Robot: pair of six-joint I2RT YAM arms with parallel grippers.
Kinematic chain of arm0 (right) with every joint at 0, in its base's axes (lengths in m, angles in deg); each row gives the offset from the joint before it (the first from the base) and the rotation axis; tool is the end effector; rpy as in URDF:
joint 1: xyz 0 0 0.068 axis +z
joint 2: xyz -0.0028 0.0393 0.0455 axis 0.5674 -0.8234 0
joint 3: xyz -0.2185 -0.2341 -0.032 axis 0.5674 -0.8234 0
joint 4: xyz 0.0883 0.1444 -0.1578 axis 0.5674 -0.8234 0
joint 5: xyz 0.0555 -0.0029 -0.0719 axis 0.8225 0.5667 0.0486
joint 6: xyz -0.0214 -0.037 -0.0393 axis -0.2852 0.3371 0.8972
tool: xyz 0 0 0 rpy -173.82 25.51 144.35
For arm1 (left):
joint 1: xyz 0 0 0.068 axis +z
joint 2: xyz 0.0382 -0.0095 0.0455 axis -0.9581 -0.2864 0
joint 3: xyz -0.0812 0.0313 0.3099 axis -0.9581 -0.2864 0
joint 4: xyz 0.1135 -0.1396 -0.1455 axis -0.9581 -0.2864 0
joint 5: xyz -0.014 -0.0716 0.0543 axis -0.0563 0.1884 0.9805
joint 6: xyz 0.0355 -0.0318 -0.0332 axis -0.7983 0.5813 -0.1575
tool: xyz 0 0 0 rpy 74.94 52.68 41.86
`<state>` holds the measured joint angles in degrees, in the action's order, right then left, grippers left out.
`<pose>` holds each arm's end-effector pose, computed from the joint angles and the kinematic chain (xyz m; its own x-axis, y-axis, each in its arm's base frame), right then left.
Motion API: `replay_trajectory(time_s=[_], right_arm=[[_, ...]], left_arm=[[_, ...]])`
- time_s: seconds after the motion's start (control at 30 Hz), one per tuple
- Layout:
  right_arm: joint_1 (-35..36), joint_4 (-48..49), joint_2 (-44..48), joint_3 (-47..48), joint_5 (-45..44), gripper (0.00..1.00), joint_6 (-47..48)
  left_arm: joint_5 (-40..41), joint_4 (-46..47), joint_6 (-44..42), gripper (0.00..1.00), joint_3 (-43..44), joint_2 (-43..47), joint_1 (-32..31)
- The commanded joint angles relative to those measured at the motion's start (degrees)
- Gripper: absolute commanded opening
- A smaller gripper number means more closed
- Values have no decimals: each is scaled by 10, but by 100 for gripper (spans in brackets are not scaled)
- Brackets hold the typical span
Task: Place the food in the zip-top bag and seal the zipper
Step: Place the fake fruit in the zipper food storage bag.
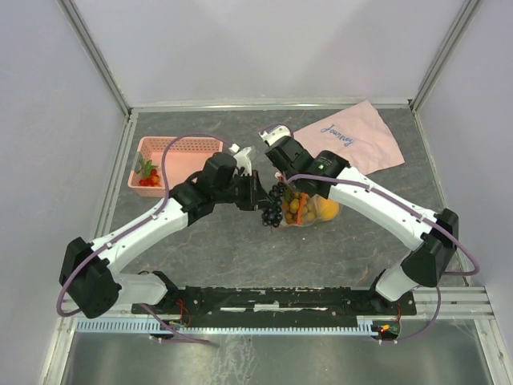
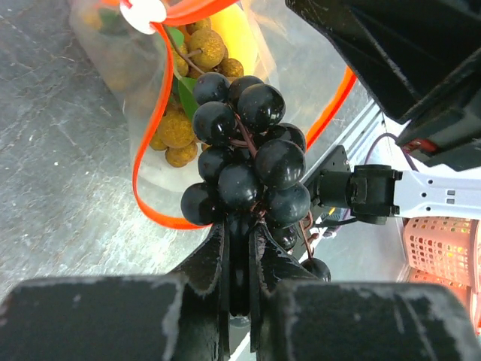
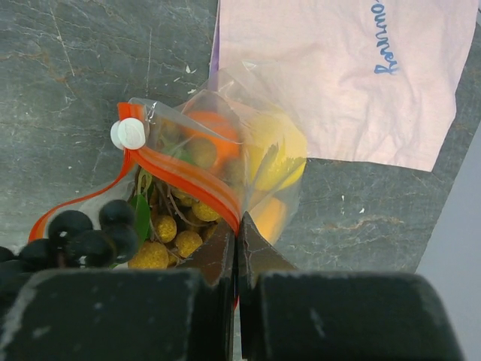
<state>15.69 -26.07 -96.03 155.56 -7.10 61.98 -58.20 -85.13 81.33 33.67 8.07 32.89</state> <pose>0.2091 0.2160 0.3934 -0.5777 -0.4900 -0.6528 -0.3509 0.8712 -0.3433 0.1729 -0.1676 0.3552 -0.8361 -0.0421 -0.5469 0.4114 0.6115 -0.6759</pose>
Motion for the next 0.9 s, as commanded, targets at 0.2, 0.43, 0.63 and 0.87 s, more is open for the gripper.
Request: replay_trajectory(time_s=[0.2,0.43,0.63,0.87], right_arm=[[3,24,44,3,21,2,-11],[3,30,55,-12,37,2,-17],[3,33,59,-21,55,1,-26],[2,39,69,-34,72,2,-36]], left_arm=[[-39,89,31,3,27,-66,-18],[-31,125,55,3,46,-90,-18],[8,159,98,3,44,-96,-19],[91,152,136,3,54,-93,-17]])
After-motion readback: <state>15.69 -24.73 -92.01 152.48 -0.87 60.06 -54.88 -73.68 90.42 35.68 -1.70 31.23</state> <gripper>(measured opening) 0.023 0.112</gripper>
